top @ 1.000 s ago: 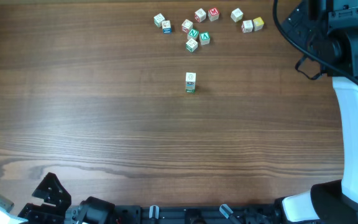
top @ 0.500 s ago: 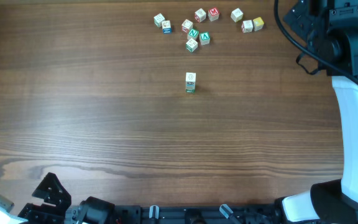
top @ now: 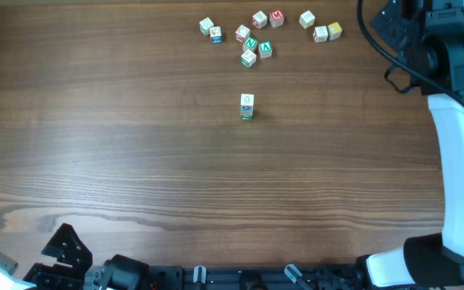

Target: Form a tower

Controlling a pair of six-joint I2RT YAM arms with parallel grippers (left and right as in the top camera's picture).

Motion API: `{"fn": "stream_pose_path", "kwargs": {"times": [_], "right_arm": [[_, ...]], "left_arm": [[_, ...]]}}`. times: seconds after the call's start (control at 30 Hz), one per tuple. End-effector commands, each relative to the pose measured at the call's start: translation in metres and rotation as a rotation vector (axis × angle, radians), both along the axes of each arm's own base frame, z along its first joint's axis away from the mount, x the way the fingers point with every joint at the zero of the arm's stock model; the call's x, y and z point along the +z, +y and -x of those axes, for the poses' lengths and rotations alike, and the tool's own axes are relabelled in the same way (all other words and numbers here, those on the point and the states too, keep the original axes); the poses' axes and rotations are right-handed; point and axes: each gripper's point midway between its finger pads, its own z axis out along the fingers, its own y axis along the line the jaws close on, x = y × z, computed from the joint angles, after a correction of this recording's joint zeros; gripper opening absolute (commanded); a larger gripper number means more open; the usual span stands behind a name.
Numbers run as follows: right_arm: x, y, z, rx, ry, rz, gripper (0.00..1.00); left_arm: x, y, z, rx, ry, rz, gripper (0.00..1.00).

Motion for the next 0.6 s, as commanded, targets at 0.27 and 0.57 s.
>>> {"fn": "stream_pose_path", "kwargs": {"times": [0.27,0.57], "right_arm": [[-0.018,-0.013,0.031,-0.031,-0.053,0.007,1.0],[-0.051,-0.021,0.071,-0.042,-0.139,0.005,1.0]], "left_arm": [[0.0,0.003,0.001,0.021,-0.009,0.0,1.0],[0.0,0.003,0.001,0.021,-0.009,0.0,1.0]]}}
